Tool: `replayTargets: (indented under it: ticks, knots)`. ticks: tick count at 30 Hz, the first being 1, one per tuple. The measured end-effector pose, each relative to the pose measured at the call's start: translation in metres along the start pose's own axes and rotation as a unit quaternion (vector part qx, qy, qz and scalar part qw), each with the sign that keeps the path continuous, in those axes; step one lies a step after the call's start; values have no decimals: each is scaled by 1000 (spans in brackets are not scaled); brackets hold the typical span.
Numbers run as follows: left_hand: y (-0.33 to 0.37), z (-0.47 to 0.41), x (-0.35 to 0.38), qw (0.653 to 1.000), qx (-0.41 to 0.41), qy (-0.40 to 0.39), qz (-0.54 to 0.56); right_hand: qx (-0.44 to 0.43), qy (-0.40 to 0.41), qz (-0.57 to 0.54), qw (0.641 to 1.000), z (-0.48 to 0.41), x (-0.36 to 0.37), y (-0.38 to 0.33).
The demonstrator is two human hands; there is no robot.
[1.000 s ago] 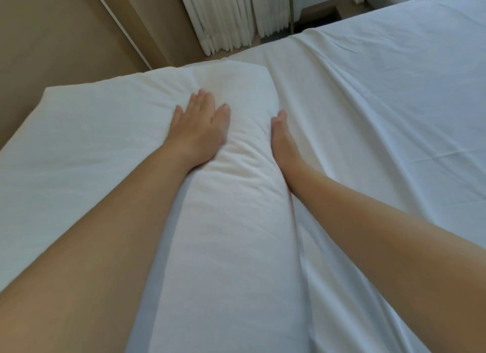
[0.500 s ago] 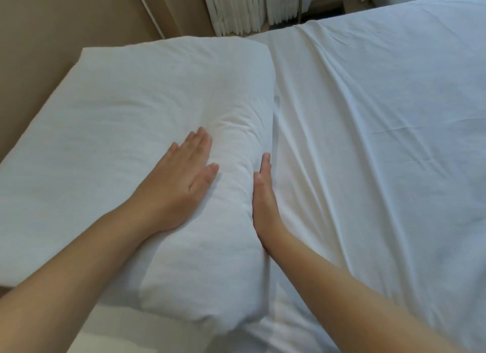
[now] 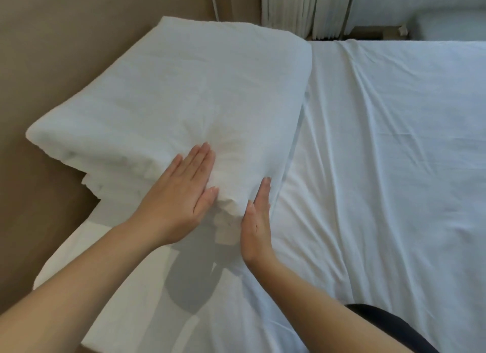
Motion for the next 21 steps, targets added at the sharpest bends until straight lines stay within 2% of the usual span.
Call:
replayTargets:
  ticks: [5, 8, 10, 13, 17, 21]
  knots:
    - [4, -26, -18, 1000, -26, 5, -6, 40, 5, -91, 995, -21, -29, -15]
    - [5, -42, -25, 999, -32, -19, -6, 136, 49, -182, 973, -35, -47, -8]
    - [13, -40, -18, 999, -34, -17, 0, 186, 30, -216, 958, -38, -49, 2]
    - [31, -30, 4, 999, -39, 8, 10, 161, -13, -195, 967, -37, -38, 4]
    - [37, -31, 13, 998, -38, 31, 32, 138, -15, -181, 974, -42, -36, 5]
    - [44, -10, 7, 999, 19, 21, 29, 141, -26, -122, 982, -17, -42, 21]
Point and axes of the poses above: each hand's wrist, its own z-axis away from the middle knuckle, its own x-axis out of the palm, y = z × x, the point moved 2 cm from there along -z, towards the middle knuckle, and after that the axes turned 8 degrees about x, right-handed, at the moved point
